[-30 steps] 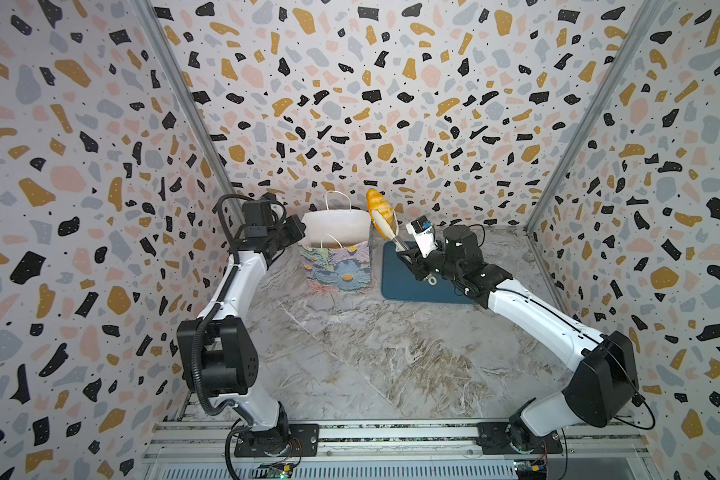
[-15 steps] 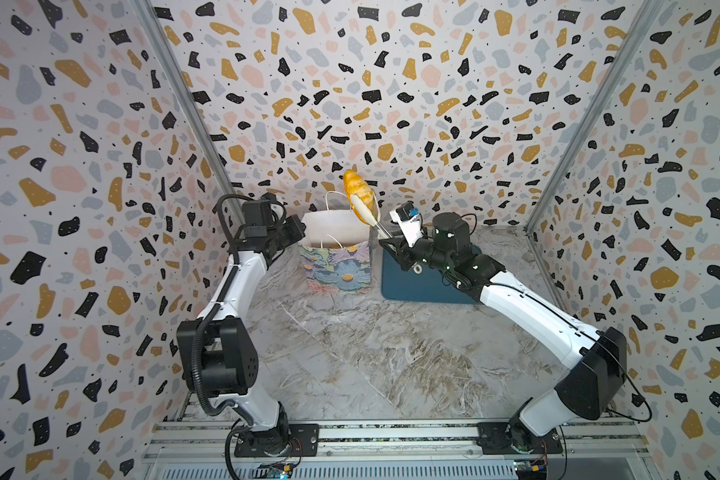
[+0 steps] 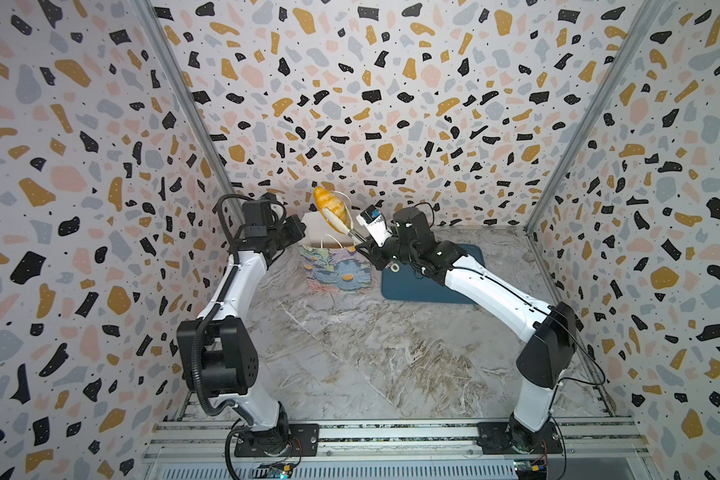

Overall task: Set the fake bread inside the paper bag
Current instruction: 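Carry the striped roll with the tongs over the open bag, then lower the striped roll into the bag and open the tongs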

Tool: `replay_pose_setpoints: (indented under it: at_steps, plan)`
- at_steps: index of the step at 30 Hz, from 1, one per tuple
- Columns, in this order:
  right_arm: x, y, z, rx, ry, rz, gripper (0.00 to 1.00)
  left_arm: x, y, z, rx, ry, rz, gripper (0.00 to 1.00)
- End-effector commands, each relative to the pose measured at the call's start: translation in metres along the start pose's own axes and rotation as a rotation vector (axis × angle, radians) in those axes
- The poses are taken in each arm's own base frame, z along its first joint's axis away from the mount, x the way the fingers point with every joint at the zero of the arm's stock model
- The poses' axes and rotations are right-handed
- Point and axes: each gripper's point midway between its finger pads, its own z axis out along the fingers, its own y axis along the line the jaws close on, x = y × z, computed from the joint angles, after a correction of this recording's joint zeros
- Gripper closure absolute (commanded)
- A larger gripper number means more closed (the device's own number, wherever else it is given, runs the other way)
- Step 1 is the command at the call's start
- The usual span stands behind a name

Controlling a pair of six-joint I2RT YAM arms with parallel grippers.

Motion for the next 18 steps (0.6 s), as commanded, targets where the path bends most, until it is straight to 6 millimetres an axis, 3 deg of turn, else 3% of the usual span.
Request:
replay_pose_setpoints:
  at_steps: [1, 18]
  plan:
    - [-0.024, -0.003, -0.013, 0.052, -0.015, -0.044, 0.71, -0.014, -0.011, -0.015, 0.019, -0.052, 0.043, 1.00]
    - [-0.004, -0.010, 0.000, 0.144, 0.126, -0.061, 0.53, -0.014, -0.008, -0.014, 0.012, -0.051, 0.042, 1.00]
